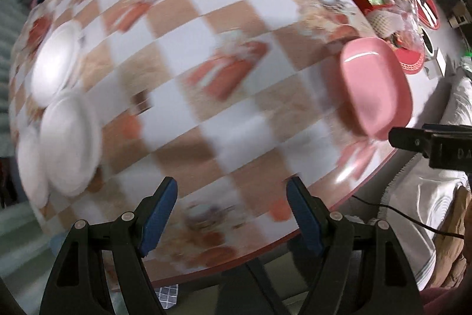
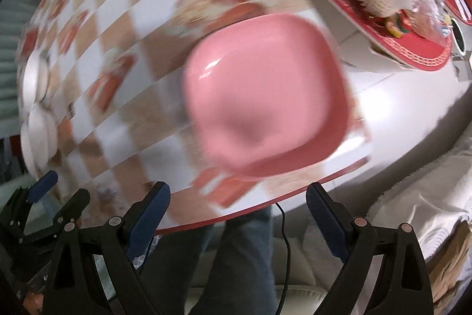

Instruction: Organize plates and bowls

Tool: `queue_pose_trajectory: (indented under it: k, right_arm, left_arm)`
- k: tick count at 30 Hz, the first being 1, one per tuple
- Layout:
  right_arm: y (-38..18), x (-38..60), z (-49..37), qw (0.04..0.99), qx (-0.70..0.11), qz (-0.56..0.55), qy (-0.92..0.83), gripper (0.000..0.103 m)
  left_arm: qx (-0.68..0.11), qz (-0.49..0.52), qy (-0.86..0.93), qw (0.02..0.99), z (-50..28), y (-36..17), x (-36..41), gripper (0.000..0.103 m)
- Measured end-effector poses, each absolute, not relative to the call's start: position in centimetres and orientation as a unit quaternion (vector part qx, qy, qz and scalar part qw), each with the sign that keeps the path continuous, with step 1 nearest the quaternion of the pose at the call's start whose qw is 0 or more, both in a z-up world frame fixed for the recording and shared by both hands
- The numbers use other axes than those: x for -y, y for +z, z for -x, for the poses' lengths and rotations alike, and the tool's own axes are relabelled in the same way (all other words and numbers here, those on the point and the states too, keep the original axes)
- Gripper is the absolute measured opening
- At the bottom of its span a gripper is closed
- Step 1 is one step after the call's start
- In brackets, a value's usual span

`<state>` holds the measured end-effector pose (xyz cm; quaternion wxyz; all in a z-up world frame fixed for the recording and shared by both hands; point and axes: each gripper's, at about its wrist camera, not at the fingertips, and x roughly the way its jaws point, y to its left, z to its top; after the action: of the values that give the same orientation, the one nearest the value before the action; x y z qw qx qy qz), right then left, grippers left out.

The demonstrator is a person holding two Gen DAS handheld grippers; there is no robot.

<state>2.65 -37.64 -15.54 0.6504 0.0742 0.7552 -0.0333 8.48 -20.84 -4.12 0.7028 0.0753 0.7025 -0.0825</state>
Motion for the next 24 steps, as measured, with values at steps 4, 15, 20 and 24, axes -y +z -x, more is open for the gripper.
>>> queue_pose_trajectory:
  k: [4, 15, 20, 24]
  right_arm:
    - [-16.3, 40.8, -3.8, 0.647, -0.758, -0.065, -0.04, 0.094]
    - [-19.0, 44.9, -6.7, 0.646, -0.761, -0.043, -0.032, 0.094]
    - [-20.0, 45.2, -7.4, 0.648, -0.76, -0.04, -0.021, 0.094]
    - [-20.4, 45.1, -7.7, 0.649, -0.759, -0.038, -0.012, 0.094]
  left_arm:
    - [-0.713, -0.067, -0.084, 0.693, -9.6, -5.3, 24.5, 0.079]
    - [-0.724, -0.043, -0.053, 0.686, -11.8, -8.5, 29.5, 0.079]
    - [-0.721, -0.024, -0.043, 0.692, -12.6, -9.1, 30.6, 0.079]
    - [-0.719, -0.024, -0.041, 0.694, -13.1, -9.7, 31.5, 0.079]
